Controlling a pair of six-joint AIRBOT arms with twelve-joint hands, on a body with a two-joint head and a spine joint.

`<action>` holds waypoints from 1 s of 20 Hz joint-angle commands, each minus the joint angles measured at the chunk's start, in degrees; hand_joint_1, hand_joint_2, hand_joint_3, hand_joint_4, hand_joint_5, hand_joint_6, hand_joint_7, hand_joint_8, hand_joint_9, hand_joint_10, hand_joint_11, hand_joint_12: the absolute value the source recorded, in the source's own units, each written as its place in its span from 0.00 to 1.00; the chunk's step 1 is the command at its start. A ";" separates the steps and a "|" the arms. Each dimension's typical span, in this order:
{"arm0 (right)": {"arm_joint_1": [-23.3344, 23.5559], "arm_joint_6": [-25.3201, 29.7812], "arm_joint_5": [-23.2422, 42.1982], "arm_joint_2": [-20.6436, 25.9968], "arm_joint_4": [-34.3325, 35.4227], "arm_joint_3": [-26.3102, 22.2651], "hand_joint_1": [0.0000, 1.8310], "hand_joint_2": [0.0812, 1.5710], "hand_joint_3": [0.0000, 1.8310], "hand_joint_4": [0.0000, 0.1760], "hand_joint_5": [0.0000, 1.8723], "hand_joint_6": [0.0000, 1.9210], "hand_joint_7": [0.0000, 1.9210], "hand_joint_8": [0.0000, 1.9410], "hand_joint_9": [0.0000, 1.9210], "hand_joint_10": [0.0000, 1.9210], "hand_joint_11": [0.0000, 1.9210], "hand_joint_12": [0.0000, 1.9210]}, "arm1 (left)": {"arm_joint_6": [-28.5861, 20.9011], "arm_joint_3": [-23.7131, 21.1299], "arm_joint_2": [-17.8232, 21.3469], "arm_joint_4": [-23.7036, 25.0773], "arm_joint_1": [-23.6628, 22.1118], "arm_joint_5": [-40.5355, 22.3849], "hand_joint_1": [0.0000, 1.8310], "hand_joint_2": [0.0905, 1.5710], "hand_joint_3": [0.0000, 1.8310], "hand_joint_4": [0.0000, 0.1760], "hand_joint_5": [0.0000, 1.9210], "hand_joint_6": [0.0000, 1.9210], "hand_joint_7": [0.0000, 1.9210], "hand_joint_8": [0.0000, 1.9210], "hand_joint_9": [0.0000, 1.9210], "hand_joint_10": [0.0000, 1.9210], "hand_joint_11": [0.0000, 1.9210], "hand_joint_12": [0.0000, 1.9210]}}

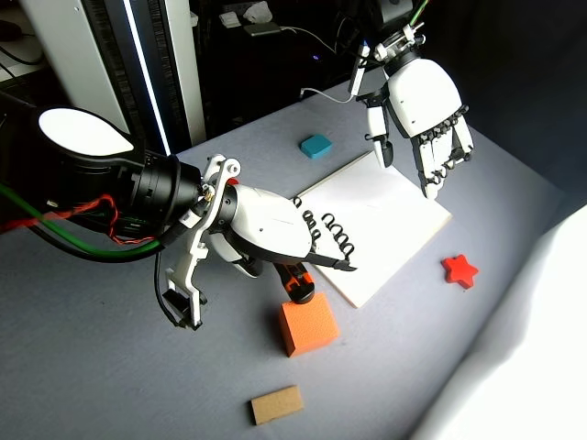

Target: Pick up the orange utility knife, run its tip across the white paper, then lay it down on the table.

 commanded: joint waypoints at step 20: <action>-3.91 -2.34 -5.45 -8.69 -2.22 7.74 0.69 0.66 0.00 0.00 0.00 0.00 0.00 0.00 0.00 0.00 0.00 0.00 | -3.41 0.50 0.05 2.25 -0.44 -3.63 0.33 0.82 0.01 0.06 0.18 0.00 0.26 0.00 0.32 0.00 0.05 0.69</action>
